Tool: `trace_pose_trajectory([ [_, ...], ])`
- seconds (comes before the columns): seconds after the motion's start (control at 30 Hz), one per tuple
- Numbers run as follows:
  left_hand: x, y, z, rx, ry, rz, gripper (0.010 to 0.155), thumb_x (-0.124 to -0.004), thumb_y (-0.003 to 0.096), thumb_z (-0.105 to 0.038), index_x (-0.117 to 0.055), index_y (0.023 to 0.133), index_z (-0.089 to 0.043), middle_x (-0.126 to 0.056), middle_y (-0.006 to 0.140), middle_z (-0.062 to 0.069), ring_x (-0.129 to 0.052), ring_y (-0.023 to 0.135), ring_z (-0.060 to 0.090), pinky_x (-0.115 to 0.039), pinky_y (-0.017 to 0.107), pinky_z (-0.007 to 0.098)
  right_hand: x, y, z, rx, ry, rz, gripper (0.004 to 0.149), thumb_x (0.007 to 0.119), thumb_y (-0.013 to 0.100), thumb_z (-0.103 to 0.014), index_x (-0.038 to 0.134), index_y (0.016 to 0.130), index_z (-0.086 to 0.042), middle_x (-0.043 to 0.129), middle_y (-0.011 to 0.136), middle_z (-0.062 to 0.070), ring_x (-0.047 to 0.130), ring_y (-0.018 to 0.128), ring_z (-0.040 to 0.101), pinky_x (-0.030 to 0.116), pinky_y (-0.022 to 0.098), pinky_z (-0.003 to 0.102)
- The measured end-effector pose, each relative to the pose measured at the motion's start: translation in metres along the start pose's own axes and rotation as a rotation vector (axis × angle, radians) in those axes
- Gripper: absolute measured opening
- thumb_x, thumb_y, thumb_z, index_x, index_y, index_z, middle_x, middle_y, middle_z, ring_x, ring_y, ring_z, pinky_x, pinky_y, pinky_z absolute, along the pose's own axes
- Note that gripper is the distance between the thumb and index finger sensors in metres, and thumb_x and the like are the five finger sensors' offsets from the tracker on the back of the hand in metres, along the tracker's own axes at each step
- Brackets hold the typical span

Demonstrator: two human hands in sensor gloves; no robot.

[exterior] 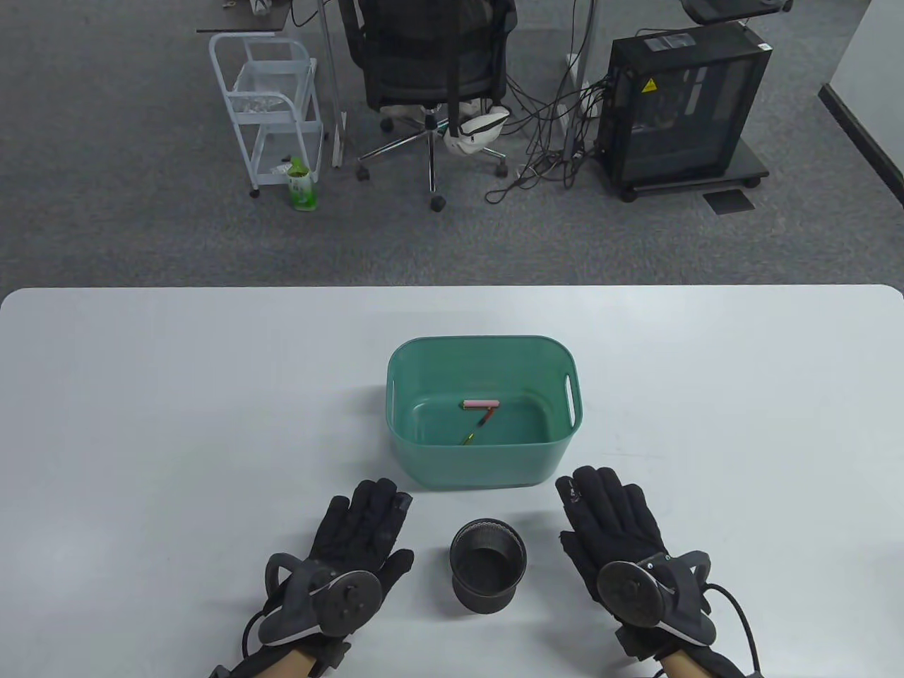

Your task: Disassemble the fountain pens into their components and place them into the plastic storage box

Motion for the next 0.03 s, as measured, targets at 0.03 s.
trace_pose_trajectory([
  [0.03, -0.0002, 0.0000, 0.0000, 0.000, 0.000, 0.002, 0.070, -0.042, 0.0681, -0.051, -0.034, 0.127, -0.013, -0.034, 0.134, 0.015, -0.032, 0.123, 0.038, -0.024, 0.088, 0.054, 0.0000, 0.0000, 0.0001, 0.000, 0.001, 0.000, 0.064, 0.050, 0.060, -0.047, 0.039, 0.119, -0.027, 0.030, 0.124, 0.003, 0.033, 0.115, 0.028, 0.027, 0.085, 0.046],
])
Point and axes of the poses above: the tracker on the back of each hand, its own z axis roughly to the little-finger side, its own y axis roughly from the wrist to the fingertips, x = y × z, the point moved 5 cm from there along y, roughly from the wrist to the fingertips
